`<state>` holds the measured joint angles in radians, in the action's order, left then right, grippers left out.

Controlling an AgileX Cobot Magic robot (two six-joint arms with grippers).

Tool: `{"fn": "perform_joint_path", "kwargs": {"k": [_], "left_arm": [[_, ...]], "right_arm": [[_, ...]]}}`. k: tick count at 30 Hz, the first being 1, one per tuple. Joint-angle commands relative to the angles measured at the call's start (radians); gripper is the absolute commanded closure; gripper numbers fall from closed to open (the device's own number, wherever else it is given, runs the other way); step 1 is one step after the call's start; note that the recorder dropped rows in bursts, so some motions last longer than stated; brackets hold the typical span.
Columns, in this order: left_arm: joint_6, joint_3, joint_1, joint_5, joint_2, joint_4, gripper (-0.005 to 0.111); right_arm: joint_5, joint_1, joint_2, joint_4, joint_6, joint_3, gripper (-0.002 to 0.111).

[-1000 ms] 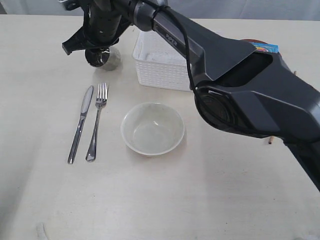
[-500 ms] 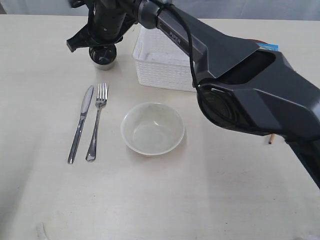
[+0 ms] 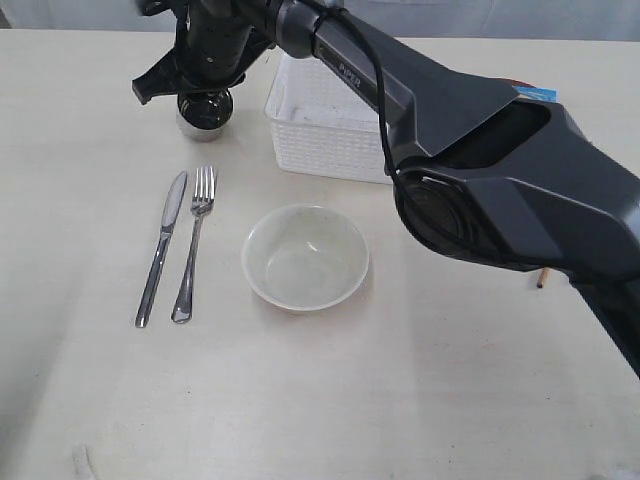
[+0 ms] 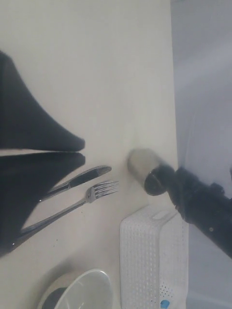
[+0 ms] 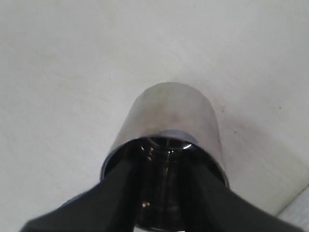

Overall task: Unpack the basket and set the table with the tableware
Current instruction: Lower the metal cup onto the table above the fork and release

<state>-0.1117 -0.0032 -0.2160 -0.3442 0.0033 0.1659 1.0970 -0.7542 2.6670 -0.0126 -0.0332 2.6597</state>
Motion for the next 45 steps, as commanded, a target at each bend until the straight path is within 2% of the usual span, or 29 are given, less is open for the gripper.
{"fn": "perform_joint_path", "kwargs": {"k": [1,16,28,33,40,45], "left_arm": [[0.001,0.003,-0.006,0.002,-0.003,-0.003,0.107],[0.001,0.003,-0.006,0.002,-0.003,-0.003,0.107],[0.001,0.003,-0.006,0.002,-0.003,-0.003,0.107],[0.001,0.003,-0.006,0.002,-0.003,-0.003,0.107],[0.001,0.003,-0.006,0.002,-0.003,-0.003,0.107],[0.001,0.003,-0.006,0.002,-0.003,-0.003,0.107]], "right_arm": [[-0.008,0.004,-0.011,0.006,-0.004,0.004,0.081],[-0.097,-0.017,-0.011,0.0,-0.008,0.004,0.081],[-0.184,-0.017,-0.011,-0.04,-0.131,0.004,0.081],[-0.132,-0.017,-0.011,-0.121,-0.189,0.004,0.081],[-0.112,-0.017,-0.011,-0.112,-0.173,0.004,0.081],[-0.112,-0.017,-0.011,-0.045,-0.05,0.004,0.08]]}}
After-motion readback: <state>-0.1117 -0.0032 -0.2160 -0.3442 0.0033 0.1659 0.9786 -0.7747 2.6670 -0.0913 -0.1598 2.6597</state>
